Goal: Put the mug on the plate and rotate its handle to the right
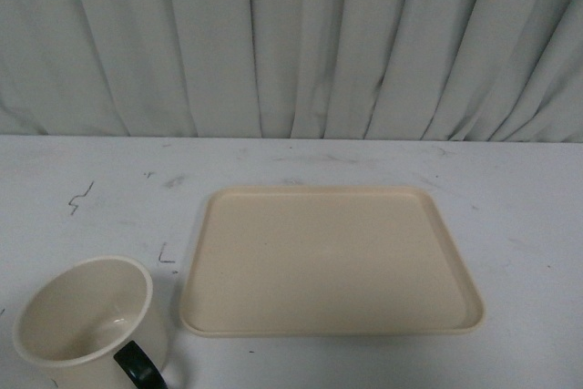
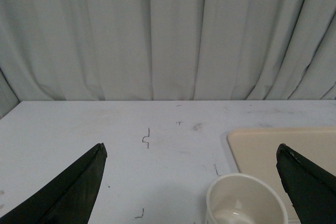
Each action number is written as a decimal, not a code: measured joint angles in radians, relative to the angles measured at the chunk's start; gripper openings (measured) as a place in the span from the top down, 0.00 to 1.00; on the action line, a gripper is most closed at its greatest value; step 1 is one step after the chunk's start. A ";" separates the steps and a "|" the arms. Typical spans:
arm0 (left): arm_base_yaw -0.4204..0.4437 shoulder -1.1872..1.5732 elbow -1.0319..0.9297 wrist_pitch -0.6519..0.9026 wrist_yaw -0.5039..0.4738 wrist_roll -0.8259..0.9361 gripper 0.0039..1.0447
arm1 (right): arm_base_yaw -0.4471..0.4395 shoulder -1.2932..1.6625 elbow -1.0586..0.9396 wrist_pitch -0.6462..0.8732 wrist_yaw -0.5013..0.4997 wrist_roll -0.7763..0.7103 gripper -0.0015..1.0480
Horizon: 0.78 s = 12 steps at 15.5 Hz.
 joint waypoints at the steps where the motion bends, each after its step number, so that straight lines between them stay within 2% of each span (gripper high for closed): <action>1: 0.000 0.000 0.000 0.000 0.000 0.000 0.06 | 0.000 0.000 0.000 0.000 0.000 0.000 0.06; 12: 0.000 0.000 0.000 0.000 0.000 0.000 0.06 | 0.000 0.000 0.000 0.000 0.000 0.000 0.06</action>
